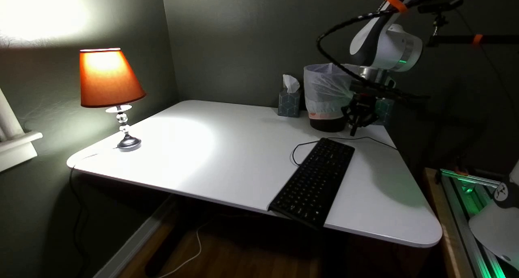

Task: Press a key on the keyboard

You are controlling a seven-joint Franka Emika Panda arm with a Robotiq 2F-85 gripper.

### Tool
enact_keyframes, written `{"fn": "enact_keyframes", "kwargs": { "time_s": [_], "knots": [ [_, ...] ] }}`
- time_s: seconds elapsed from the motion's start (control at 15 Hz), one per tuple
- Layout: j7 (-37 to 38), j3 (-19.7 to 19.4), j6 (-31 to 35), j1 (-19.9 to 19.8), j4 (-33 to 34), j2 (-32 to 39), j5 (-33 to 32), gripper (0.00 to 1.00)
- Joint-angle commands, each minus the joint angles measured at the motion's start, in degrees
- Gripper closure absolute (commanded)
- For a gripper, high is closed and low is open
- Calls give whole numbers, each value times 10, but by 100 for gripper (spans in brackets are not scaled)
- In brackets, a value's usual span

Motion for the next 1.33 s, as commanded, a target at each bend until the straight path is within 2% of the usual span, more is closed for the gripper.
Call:
{"fn": "enact_keyframes", "kwargs": {
  "time_s": [0.0,0.67,1.27],
  "knots": [
    [14,-9,-26,-7,19,25,-6,100],
    [-19,-13,-32,-24,45,66,23,100],
    [-58,-3,-70,-34,84,107,69,100]
  ]
}}
